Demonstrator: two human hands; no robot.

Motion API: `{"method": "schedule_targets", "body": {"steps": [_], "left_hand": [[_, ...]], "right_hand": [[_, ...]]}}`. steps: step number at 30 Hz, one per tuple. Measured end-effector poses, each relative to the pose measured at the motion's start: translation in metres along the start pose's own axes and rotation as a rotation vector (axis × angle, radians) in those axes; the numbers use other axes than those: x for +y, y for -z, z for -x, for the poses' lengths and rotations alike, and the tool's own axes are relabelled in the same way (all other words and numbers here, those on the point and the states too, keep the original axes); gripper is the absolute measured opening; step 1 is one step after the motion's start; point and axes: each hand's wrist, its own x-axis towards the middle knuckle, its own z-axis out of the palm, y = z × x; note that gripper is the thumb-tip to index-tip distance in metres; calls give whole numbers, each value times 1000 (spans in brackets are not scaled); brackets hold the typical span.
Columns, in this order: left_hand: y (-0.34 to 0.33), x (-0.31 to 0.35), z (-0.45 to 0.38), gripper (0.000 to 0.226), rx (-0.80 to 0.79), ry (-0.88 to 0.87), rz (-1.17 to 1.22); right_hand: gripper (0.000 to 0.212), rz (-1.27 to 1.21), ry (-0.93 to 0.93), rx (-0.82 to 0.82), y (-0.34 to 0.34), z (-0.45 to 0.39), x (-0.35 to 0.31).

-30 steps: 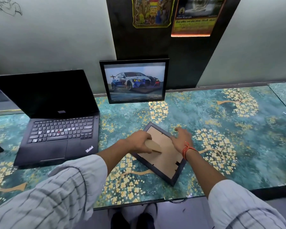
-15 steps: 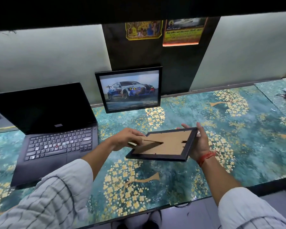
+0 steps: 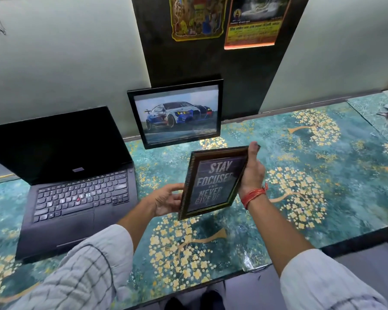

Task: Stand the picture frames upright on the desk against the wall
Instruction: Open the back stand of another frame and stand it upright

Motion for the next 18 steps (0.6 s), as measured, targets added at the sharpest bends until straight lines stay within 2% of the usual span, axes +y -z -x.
{"method": "schedule_targets", "body": {"steps": [3, 6, 12, 14, 16, 18], "left_hand": [[-3, 3, -1, 35, 117, -14, 37], [-18, 14, -3, 15, 151, -92, 37], [-23, 38, 7, 41, 101, -262, 40], [-17, 37, 10, 62, 105, -271, 125], [-18, 31, 13, 73, 145, -330, 141], [-23, 28, 20, 74, 261, -445, 129]], "right_hand": [[47, 52, 77, 28, -4, 8, 3], [51, 74, 143, 71, -10, 21, 6], [54, 56, 277, 187, -20, 45, 18], [54, 12, 271, 231, -26, 54, 18], [54, -17, 259, 230, -32, 65, 18], [58, -10, 227, 199, -36, 69, 22]]}}
